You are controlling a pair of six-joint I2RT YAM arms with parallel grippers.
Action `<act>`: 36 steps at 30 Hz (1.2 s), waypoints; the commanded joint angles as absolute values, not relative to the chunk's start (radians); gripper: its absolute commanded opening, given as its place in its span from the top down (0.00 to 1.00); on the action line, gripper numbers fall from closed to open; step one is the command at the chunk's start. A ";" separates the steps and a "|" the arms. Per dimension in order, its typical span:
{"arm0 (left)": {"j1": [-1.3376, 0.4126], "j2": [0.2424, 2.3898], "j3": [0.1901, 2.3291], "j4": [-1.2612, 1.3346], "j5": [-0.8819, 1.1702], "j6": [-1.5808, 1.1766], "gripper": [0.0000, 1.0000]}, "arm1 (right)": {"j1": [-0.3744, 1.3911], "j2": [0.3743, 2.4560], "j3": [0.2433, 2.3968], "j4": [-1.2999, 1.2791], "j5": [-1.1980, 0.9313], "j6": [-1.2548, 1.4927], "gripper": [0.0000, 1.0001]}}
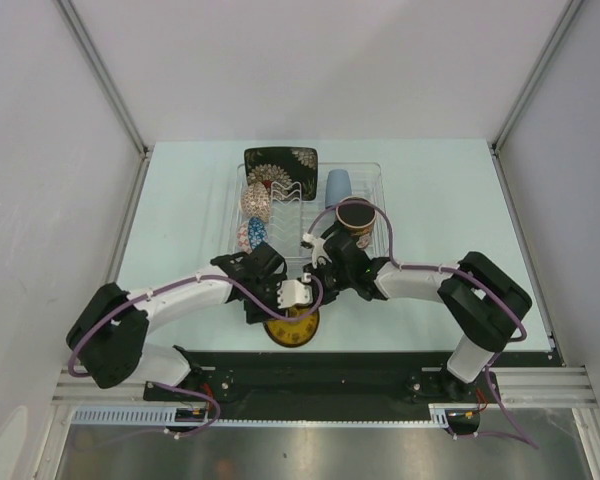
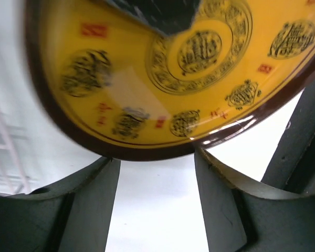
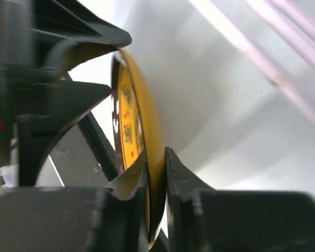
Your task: Load the mixed dishes into the dish rack
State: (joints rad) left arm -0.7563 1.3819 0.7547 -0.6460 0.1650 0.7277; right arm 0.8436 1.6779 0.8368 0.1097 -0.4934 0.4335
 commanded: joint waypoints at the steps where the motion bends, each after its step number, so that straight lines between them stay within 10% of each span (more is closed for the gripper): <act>1: -0.767 1.326 0.831 -0.535 0.259 0.712 0.37 | 0.864 1.655 0.894 0.152 -0.528 0.410 1.00; 22: 0.127 1.259 1.382 -1.052 0.872 0.645 0.29 | 0.807 1.255 1.203 -0.126 -0.215 -0.091 1.00; 36: 0.175 1.361 1.235 -0.825 0.939 0.486 0.31 | 0.821 1.502 1.287 0.232 0.028 -0.955 1.00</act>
